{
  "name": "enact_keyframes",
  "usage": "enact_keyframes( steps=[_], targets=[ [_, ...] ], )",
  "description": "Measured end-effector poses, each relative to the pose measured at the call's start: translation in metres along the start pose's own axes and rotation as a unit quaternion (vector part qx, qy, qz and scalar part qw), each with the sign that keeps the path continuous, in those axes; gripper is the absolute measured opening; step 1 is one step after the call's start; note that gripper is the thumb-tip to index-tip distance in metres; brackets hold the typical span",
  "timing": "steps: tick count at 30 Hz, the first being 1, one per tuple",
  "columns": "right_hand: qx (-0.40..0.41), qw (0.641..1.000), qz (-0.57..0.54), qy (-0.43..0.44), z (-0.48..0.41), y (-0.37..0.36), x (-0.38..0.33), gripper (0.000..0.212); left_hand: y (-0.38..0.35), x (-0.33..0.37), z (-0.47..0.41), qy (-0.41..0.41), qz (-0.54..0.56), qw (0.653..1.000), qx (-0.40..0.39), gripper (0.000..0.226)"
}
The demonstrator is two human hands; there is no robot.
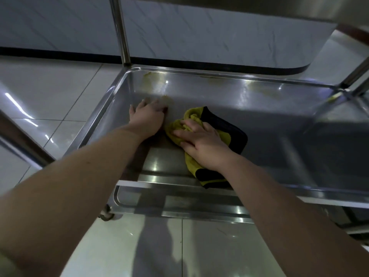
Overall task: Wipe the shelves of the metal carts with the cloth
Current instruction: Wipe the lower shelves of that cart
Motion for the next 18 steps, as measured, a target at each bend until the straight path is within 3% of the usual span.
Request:
enact_keyframes(
  steps=[2,7,11,18],
  targets=[
    [0.008,1.000,0.000,0.003,0.000,0.000,0.001,0.039,0.019,-0.009,0.006,-0.016,0.114,0.993,0.014,0.037],
    [0.014,1.000,-0.005,0.013,0.000,0.000,-0.001,0.039,0.049,-0.051,0.031,-0.036,-0.092,0.995,-0.025,0.048],
    [0.008,1.000,0.004,0.020,0.002,0.003,-0.004,0.040,0.047,-0.052,0.039,-0.037,-0.098,0.994,-0.024,0.046],
    [-0.078,0.971,-0.020,0.224,0.016,-0.009,-0.046,0.042,0.044,-0.056,0.036,-0.022,-0.119,0.992,-0.025,0.048]
  ],
)
Point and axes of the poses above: each hand's wrist, its own z-axis away from the middle knuckle, its own y-axis out of the back of the hand, x = y × z, the point moved 4 cm from there along -z, towards the middle knuckle, and after that the axes turned 9 degrees about z, right-handed, at the moved point
